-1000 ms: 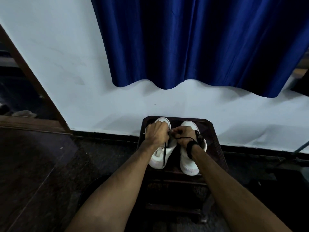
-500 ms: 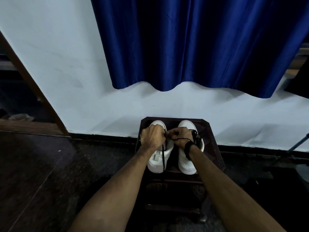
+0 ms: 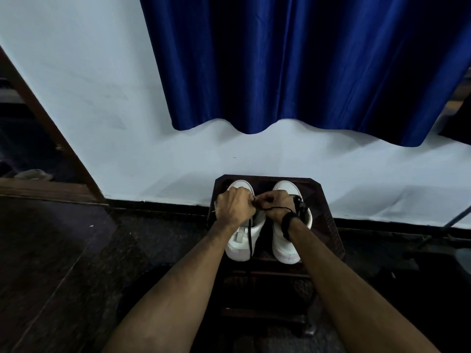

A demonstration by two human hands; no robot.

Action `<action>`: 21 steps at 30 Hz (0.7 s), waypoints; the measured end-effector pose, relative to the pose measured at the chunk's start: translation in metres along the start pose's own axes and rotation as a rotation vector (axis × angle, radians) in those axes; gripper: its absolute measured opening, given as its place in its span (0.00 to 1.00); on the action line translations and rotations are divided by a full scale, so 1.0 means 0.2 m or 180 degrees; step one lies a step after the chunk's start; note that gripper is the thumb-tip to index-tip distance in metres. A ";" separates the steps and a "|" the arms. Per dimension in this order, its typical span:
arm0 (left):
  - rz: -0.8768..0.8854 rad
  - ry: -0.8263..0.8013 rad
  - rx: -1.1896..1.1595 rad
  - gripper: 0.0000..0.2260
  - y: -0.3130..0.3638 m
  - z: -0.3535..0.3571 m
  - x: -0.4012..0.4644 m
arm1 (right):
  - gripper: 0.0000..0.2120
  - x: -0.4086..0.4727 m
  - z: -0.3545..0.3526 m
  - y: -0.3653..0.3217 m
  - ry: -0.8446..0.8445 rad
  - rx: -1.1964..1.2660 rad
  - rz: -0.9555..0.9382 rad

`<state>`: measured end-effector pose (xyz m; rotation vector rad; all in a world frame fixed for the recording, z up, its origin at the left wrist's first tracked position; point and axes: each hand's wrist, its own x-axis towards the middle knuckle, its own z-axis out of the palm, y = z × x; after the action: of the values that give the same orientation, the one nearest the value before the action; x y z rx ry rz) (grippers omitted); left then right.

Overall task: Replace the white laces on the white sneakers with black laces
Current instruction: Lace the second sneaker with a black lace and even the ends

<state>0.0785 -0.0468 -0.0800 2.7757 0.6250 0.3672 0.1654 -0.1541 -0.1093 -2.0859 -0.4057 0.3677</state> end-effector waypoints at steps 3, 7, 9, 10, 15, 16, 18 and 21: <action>-0.0016 -0.0034 -0.0114 0.09 -0.02 -0.01 0.00 | 0.07 -0.01 0.00 0.00 -0.0041 -0.0097 -0.0091; 0.0032 -0.0126 -0.0326 0.09 -0.06 0.00 0.01 | 0.06 -0.02 -0.01 -0.01 -0.0063 -0.0137 -0.0152; 0.0069 -0.0196 -0.0382 0.09 -0.07 -0.01 0.00 | 0.05 -0.02 -0.01 -0.02 -0.0056 -0.0211 -0.0143; 0.0112 -0.0231 -0.0396 0.09 -0.07 -0.01 0.00 | 0.05 -0.02 -0.01 -0.03 -0.0042 -0.0238 -0.0132; 0.0163 -0.0096 -0.0268 0.09 -0.07 0.00 0.00 | 0.06 -0.01 0.00 -0.01 0.0017 -0.0242 -0.0062; 0.0155 -0.0057 -0.0196 0.09 -0.07 0.01 0.00 | 0.06 -0.02 0.00 -0.01 0.0016 -0.0235 -0.0078; 0.0109 0.0013 -0.0080 0.10 -0.05 0.01 0.00 | 0.06 -0.02 -0.01 -0.01 0.0001 -0.0131 -0.0082; 0.0076 0.0081 0.0006 0.11 -0.04 0.01 0.00 | 0.16 0.00 0.00 0.01 0.0025 0.0251 0.0097</action>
<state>0.0751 -0.0398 -0.0848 2.7866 0.5989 0.4077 0.1658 -0.1547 -0.1101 -2.0179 -0.3497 0.3872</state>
